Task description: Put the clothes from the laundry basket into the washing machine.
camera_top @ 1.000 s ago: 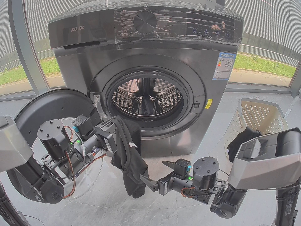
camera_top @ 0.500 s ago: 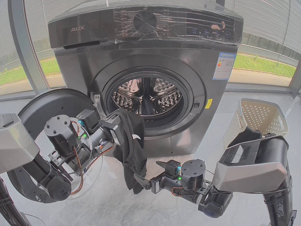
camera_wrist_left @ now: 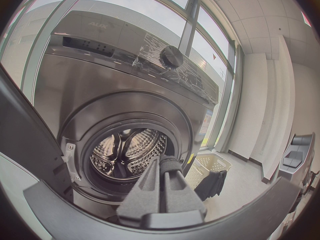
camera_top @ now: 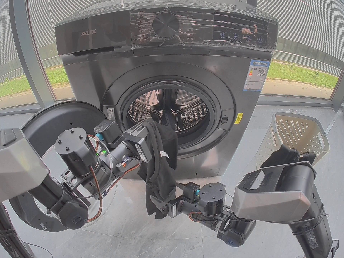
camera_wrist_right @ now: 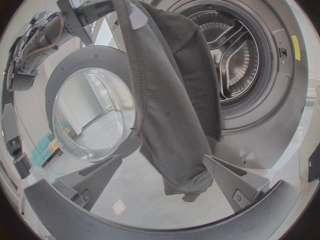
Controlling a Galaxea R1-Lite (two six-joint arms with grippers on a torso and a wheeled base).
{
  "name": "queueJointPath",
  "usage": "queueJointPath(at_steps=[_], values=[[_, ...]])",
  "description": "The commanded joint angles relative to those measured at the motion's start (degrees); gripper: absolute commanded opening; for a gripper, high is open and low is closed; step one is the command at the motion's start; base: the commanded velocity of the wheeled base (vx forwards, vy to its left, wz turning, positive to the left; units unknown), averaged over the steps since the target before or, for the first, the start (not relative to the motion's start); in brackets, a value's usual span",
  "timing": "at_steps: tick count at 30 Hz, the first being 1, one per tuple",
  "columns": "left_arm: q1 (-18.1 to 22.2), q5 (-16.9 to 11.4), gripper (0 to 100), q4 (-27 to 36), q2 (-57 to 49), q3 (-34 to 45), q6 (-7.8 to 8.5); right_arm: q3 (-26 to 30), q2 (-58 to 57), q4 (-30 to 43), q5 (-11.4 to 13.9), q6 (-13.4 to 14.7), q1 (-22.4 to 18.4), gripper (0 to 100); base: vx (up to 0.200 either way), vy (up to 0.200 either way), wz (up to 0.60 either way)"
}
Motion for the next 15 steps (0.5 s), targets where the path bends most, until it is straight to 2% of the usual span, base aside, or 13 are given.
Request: queueJointPath(at_steps=[1, 4, 8, 9, 12, 13, 15], values=[[-1.5, 0.1, 0, -0.1, 0.2, -0.3, -1.42, -3.7, 1.8, -0.1, -1.4, 0.0, -0.6, 100, 0.000, 0.000, 0.00], [-1.5, 0.1, 0, -0.1, 0.3, -0.1, -2.04, -5.3, 1.8, -0.1, -1.5, 0.0, -0.9, 100, 0.000, 0.000, 0.00], [-1.5, 0.1, 0, -0.1, 0.3, 0.2, -1.95, -7.2, 2.6, -0.2, -2.5, 0.0, -1.3, 100, 0.000, 0.000, 0.00], [-1.5, 0.1, 0, -0.1, 0.3, 0.4, -2.04, -8.6, 3.3, -0.3, -3.5, 0.0, -1.8, 100, 0.000, 0.000, 0.00], [-1.3, 0.1, 0, -0.1, 0.4, 0.6, -2.04, -9.0, 3.9, -0.4, -3.8, 0.0, -2.0, 100, 0.000, 0.000, 0.00], [-1.2, 0.2, 0, -0.1, 0.4, 0.6, -2.04, -8.9, 3.9, -0.4, -3.8, 0.0, -2.0, 0, 0.000, 0.000, 0.00], [-0.9, 0.3, 0, -0.1, 1.0, 0.9, -1.95, -8.6, 3.8, -1.3, -3.8, -0.1, -2.0, 0, 0.000, 0.000, 0.00]])
